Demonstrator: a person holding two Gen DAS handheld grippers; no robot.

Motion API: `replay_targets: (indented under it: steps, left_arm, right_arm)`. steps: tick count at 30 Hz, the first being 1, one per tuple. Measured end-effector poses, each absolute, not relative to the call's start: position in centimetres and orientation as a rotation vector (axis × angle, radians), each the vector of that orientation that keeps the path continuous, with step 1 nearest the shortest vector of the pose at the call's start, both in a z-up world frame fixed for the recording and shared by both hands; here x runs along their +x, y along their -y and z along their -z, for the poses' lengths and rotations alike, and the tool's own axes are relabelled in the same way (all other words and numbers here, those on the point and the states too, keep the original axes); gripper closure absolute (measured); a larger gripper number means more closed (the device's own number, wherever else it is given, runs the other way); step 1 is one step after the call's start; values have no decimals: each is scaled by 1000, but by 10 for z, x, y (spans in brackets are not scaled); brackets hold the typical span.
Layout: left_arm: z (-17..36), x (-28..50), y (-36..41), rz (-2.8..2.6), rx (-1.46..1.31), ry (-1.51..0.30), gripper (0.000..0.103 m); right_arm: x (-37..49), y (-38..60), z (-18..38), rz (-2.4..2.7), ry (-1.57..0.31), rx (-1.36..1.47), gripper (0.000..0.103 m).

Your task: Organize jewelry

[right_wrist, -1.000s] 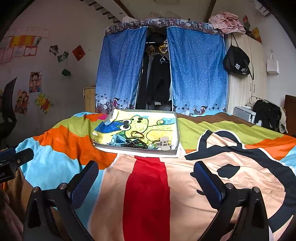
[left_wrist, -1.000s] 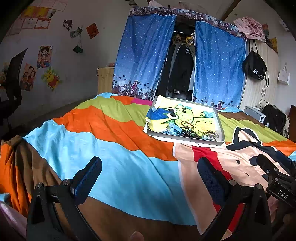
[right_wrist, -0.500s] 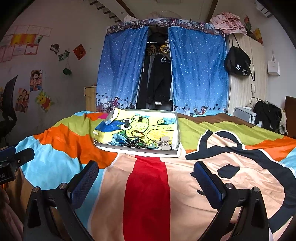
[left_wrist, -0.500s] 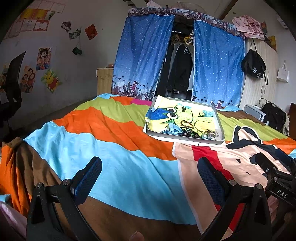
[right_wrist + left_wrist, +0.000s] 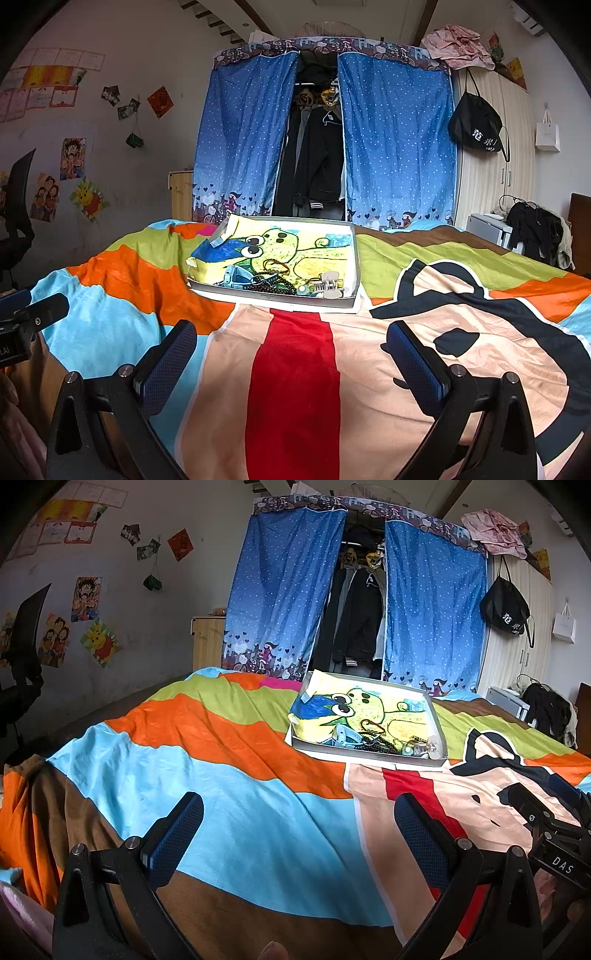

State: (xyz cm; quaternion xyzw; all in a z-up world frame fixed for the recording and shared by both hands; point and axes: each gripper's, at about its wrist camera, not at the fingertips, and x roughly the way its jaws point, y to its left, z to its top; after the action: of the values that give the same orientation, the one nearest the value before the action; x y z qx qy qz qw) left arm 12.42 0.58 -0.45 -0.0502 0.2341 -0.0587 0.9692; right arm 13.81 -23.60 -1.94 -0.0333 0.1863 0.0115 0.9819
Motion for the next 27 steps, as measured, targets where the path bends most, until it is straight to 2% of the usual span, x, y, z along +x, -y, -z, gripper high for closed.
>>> replay_targets:
  steps: [27]
  left_arm:
    - [6, 127, -6, 131, -80, -472, 2]
  right_arm:
    - [138, 236, 21, -26, -377, -69, 0]
